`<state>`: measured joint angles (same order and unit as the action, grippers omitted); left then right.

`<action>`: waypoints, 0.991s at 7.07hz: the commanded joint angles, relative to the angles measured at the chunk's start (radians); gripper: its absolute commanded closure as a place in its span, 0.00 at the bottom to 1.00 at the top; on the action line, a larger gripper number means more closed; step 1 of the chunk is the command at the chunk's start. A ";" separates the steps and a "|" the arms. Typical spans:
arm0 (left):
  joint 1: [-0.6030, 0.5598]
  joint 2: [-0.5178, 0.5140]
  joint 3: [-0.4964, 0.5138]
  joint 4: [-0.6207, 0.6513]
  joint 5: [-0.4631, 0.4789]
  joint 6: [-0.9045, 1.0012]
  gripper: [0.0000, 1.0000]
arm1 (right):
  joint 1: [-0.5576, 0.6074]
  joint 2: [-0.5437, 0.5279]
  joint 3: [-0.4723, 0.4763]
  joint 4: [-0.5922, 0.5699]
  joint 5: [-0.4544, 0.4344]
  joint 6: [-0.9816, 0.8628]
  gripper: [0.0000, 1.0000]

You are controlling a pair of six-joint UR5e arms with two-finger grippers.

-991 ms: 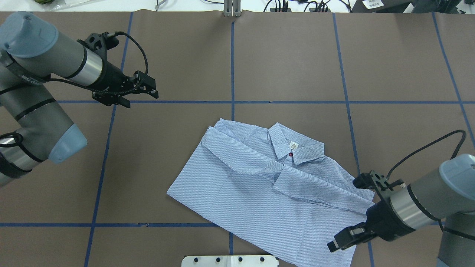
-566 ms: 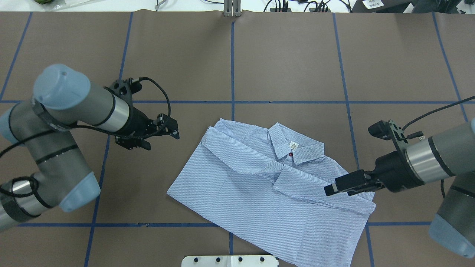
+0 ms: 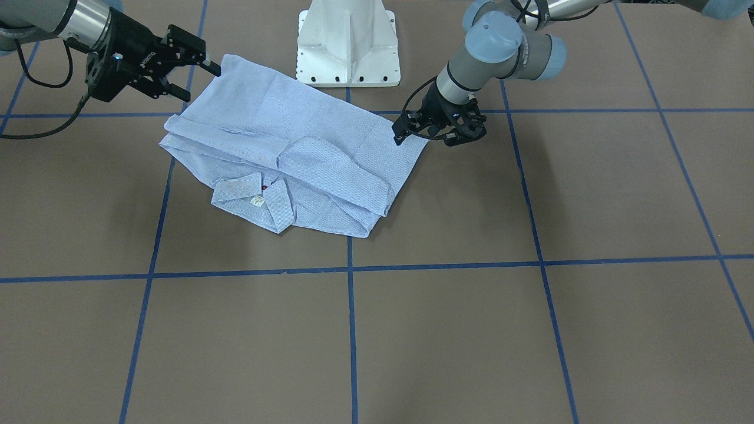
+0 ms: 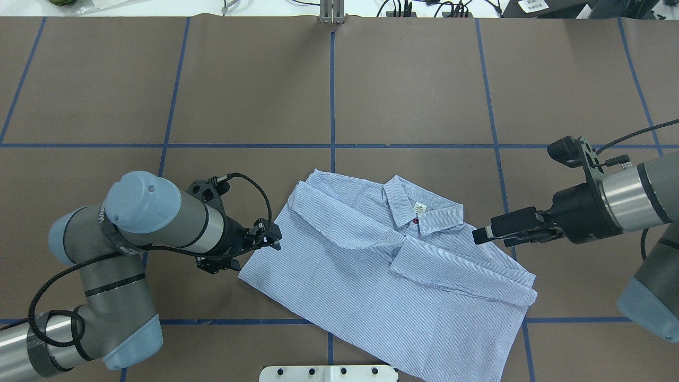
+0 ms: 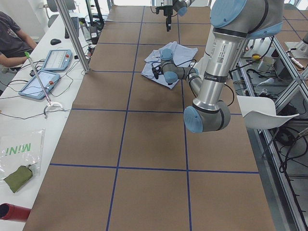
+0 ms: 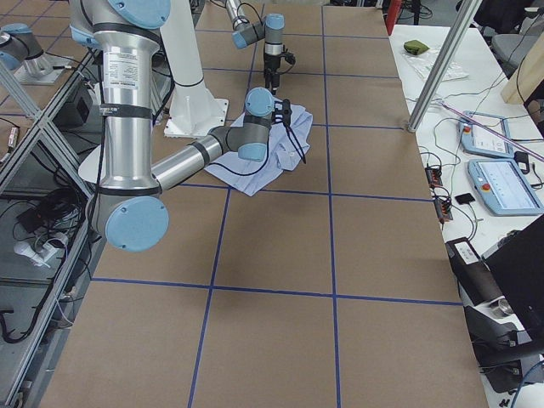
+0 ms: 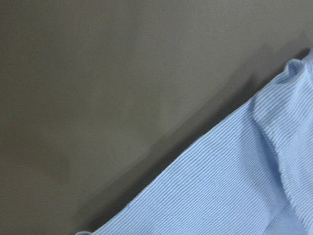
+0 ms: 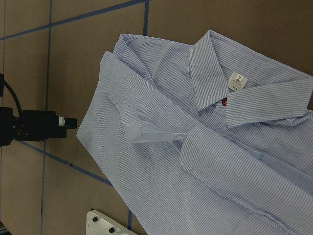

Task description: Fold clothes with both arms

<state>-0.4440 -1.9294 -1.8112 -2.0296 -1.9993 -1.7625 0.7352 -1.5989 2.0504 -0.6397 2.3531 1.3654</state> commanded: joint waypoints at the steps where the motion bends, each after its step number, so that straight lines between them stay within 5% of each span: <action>1: 0.019 0.024 0.006 0.008 0.010 -0.015 0.01 | 0.001 0.001 -0.004 -0.002 0.000 0.001 0.00; 3: 0.031 0.029 0.006 0.025 0.013 -0.017 0.01 | 0.001 0.001 -0.004 -0.002 0.000 0.000 0.00; 7: 0.053 0.015 0.032 0.031 0.019 -0.017 0.18 | 0.004 0.001 -0.007 -0.005 0.002 0.001 0.00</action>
<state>-0.3973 -1.9108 -1.7872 -1.9998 -1.9823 -1.7794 0.7388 -1.5984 2.0444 -0.6436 2.3535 1.3655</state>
